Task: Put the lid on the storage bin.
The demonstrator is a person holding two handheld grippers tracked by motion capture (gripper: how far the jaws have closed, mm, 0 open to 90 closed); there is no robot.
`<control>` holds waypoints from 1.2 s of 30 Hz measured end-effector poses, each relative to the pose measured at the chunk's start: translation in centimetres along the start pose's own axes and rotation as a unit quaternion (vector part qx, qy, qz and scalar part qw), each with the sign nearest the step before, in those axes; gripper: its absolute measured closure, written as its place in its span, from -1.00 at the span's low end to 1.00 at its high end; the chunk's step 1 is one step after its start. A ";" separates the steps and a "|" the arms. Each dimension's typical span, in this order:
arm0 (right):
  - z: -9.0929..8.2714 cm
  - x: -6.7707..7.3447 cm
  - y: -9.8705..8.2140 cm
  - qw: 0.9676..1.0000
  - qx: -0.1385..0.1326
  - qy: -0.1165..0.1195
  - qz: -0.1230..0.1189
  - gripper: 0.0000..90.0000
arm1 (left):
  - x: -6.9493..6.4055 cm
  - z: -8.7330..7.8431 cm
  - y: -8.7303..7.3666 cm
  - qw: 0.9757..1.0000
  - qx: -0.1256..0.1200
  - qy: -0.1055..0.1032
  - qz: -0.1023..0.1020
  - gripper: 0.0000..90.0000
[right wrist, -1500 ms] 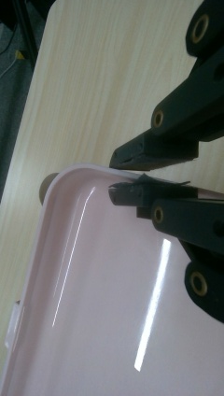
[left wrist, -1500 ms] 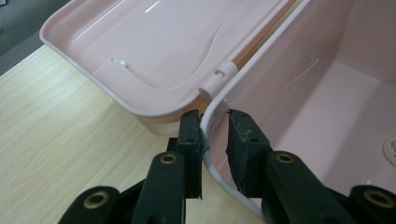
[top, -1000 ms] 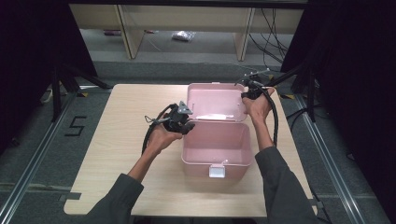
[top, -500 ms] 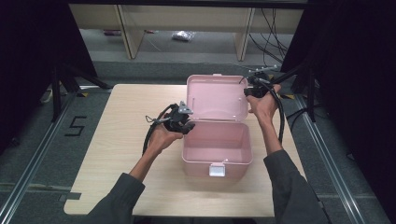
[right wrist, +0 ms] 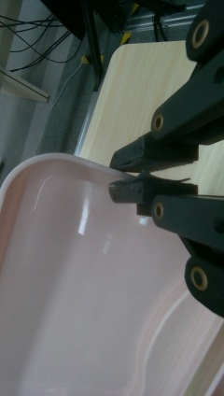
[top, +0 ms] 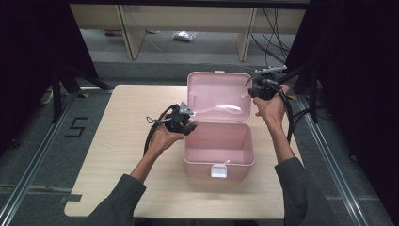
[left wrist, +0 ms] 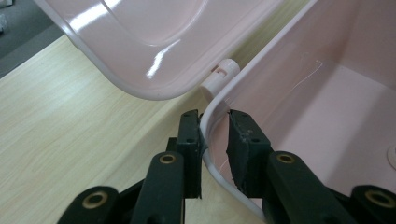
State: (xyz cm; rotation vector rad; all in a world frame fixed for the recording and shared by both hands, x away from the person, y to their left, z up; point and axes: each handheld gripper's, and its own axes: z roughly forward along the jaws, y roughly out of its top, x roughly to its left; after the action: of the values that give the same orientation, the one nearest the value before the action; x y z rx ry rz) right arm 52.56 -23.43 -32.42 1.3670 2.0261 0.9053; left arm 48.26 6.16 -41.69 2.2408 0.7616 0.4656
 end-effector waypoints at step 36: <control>-5.2 0.9 -2.4 0.997 -0.069 0.026 -0.029 0.89 | 0.0 0.1 0.2 1.000 0.001 0.009 0.005 0.62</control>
State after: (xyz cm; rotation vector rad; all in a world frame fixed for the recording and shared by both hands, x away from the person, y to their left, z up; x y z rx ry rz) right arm 47.04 -24.42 -31.05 1.2173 1.9905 1.0438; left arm 48.38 5.98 -41.68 2.2456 0.7590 0.4906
